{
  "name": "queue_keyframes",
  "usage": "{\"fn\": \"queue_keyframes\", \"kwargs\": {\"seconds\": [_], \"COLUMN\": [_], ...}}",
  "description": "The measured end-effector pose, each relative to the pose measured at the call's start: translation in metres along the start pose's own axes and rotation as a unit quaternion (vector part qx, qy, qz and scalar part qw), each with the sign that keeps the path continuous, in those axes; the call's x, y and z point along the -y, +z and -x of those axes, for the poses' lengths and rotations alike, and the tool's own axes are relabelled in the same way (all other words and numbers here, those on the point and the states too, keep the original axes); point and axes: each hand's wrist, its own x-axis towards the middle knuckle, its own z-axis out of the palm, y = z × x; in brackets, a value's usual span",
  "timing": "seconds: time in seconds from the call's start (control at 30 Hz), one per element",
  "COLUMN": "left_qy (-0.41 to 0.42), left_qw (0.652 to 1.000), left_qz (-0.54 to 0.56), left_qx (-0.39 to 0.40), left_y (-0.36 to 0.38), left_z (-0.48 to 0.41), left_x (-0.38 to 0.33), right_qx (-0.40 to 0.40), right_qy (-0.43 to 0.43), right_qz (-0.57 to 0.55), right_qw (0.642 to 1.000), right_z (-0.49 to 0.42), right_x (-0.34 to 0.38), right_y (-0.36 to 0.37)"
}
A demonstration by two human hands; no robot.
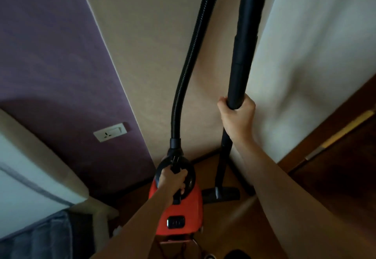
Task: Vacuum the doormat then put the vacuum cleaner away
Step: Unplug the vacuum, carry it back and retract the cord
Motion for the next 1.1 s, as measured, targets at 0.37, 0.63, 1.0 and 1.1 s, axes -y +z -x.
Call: {"fn": "queue_keyframes", "kwargs": {"seconds": [0.37,0.63,1.0,1.1], "left_qy": [0.017,0.044,0.121,0.130], "left_qw": [0.997,0.986,0.958,0.944], "left_qz": [-0.009,-0.033,-0.139,-0.166], "left_qx": [0.072,0.157,0.219,0.255], "left_y": [-0.021,-0.016,0.071,0.108], "left_z": [0.159,0.202,0.206,0.210], "left_x": [-0.152,-0.176,-0.188,-0.190], "right_qx": [-0.023,-0.079,-0.159,-0.186], "right_qy": [-0.002,-0.013,-0.002,-0.012], "right_qz": [0.010,0.009,0.061,0.074], "right_qw": [1.000,0.997,0.985,0.980], "right_z": [0.012,0.034,0.029,0.026], "right_x": [0.189,0.225,0.207,0.194], "right_y": [-0.076,-0.106,-0.200,-0.231]}}
